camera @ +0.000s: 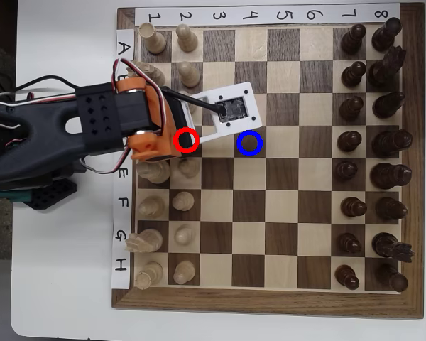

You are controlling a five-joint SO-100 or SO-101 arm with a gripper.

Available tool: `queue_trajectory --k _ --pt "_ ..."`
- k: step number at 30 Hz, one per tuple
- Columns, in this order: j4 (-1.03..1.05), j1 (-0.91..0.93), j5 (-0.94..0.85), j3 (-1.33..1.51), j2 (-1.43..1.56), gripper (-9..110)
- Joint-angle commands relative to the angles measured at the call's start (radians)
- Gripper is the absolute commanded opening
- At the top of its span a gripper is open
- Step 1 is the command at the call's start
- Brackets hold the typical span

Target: Move the piece to destination

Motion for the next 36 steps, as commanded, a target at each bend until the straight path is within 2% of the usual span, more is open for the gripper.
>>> queue_trajectory --k 1,36 --pt "-0.006 0.009 -0.008 0.0 0.003 11" --pt "-0.003 0.014 -0.005 -0.003 -0.008 0"
